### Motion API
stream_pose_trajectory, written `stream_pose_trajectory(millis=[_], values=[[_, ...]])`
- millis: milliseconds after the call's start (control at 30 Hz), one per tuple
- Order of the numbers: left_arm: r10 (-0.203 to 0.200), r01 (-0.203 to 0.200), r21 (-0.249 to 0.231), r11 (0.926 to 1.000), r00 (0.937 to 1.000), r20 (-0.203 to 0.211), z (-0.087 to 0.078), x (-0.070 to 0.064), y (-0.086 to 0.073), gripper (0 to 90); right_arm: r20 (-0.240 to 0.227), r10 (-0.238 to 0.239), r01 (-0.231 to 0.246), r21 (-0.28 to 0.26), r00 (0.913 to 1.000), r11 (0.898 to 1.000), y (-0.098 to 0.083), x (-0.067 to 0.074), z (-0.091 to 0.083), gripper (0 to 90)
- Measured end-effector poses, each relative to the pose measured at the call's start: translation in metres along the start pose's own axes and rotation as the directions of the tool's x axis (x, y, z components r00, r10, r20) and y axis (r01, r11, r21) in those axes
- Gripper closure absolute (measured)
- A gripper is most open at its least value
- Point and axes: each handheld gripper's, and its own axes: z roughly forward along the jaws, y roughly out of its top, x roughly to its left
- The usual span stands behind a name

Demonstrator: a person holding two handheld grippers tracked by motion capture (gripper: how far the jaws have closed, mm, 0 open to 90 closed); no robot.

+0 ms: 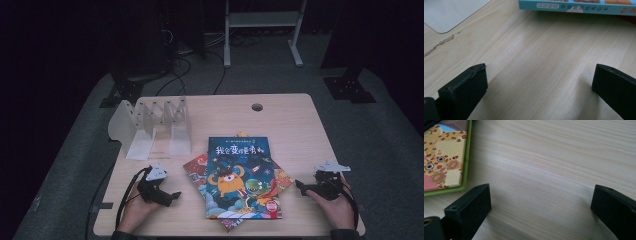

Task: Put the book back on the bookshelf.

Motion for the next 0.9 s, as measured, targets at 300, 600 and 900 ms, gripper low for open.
stream_pose_trajectory(millis=[300,600,900], values=[[0.000,0.000,0.000,1.0000,1.0000,0.000,0.000,0.000,0.000,0.0,-0.012,0.013,-0.013,-0.017,0.9998,1.000,-0.001,0.001,-0.009,24.8],[0.000,0.000,0.000,1.0000,1.0000,0.000,0.000,0.000,0.000,0.0,-0.055,0.031,-0.034,-0.066,0.9980,0.997,0.014,0.007,-0.025,26.9],[0.000,0.000,0.000,1.0000,1.0000,0.000,0.000,0.000,0.000,0.0,-0.118,-0.012,0.001,-0.092,0.9930,0.996,0.039,0.024,-0.023,26.6]])
